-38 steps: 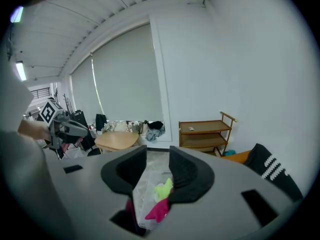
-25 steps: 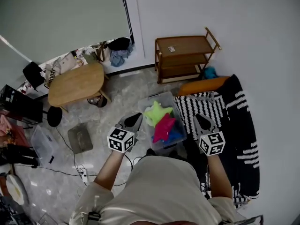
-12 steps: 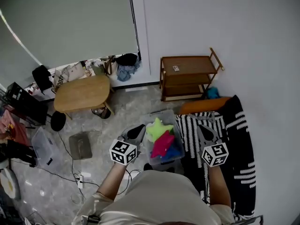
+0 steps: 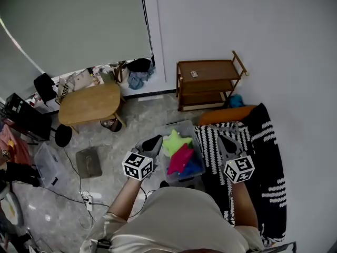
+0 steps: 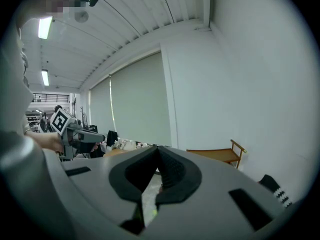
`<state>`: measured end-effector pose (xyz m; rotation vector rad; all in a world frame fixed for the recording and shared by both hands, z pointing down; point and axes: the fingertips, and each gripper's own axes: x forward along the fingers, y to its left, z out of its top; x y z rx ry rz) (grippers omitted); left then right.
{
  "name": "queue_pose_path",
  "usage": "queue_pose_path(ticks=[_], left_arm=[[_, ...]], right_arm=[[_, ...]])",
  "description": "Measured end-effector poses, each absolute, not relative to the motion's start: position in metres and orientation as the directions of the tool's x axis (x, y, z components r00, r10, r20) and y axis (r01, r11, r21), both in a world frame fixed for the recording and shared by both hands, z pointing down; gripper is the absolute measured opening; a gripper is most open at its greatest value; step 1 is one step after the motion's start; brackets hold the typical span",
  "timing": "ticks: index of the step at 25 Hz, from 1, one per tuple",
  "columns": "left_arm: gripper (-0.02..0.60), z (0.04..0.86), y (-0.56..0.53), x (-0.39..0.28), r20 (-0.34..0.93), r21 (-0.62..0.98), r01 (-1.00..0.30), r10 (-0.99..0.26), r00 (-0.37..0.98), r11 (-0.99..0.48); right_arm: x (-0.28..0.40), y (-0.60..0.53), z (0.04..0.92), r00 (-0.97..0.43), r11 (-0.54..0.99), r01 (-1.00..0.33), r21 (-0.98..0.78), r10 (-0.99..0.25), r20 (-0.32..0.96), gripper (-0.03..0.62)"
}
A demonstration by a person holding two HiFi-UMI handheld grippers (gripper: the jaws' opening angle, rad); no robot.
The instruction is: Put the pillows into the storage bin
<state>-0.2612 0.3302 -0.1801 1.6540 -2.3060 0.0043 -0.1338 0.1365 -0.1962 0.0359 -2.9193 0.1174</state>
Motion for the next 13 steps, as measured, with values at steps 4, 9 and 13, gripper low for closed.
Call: queue_pose_path(ticks=[4,9,13], left_arm=[[0.020,-0.1805,0.3294,-0.2564,0.237,0.176,-0.927,-0.928,-0.288,0.332],[0.020,-0.1805,0.3300,-0.2533,0.238,0.182,-0.927,-0.929,-0.283,0.329],[0.020,-0.1800,0.3324,-0.2531,0.237,0.190,-0.926,-0.931,-0.278,0.326]], right_arm=[[-0.1273,0.1363,-0.1966,-0.976,0.996,-0.037,-0.081,-0.019,0.215,0.002],[-0.1247,0.1376,-0.1965,-0.976,0.995,-0.039,-0.092,-0.019,0.217,0.002],[-0.1255,0.1421,-0.1964,-0.976,0.995,-0.037,-0.096,-0.015,0.219,0.002]])
